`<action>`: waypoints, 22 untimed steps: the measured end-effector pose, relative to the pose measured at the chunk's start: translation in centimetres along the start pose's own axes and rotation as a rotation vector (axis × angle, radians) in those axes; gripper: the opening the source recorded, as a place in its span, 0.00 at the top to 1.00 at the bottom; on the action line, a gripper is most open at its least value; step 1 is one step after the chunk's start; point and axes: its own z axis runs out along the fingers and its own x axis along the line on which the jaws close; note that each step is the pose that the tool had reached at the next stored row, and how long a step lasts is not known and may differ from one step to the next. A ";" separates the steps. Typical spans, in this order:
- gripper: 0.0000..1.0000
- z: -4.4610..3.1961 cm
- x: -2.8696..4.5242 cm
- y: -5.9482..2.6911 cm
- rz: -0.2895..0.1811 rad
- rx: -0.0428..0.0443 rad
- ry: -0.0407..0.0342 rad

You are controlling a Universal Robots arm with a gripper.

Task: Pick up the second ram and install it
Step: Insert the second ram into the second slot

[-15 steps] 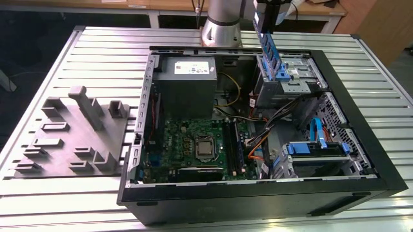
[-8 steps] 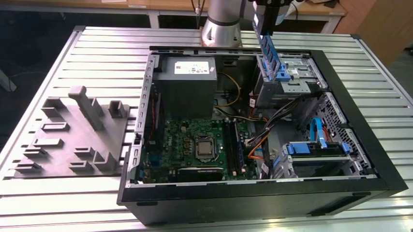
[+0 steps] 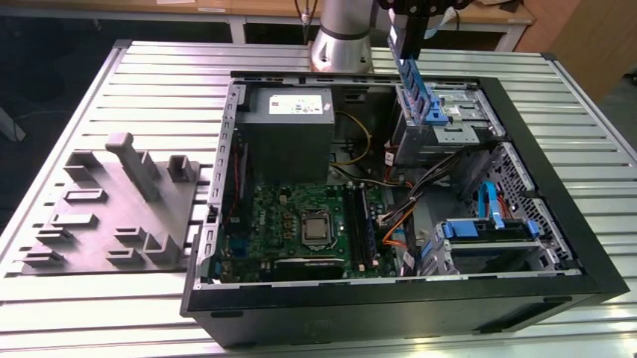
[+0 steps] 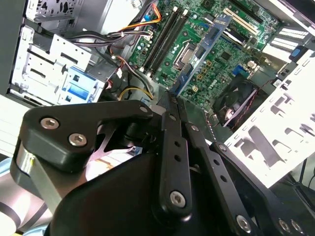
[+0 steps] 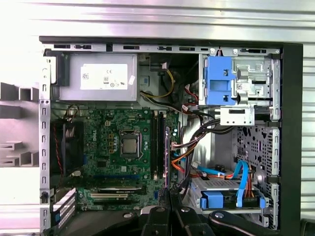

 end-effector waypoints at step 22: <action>0.89 2.25 0.09 0.00 -0.004 0.0000 0.0001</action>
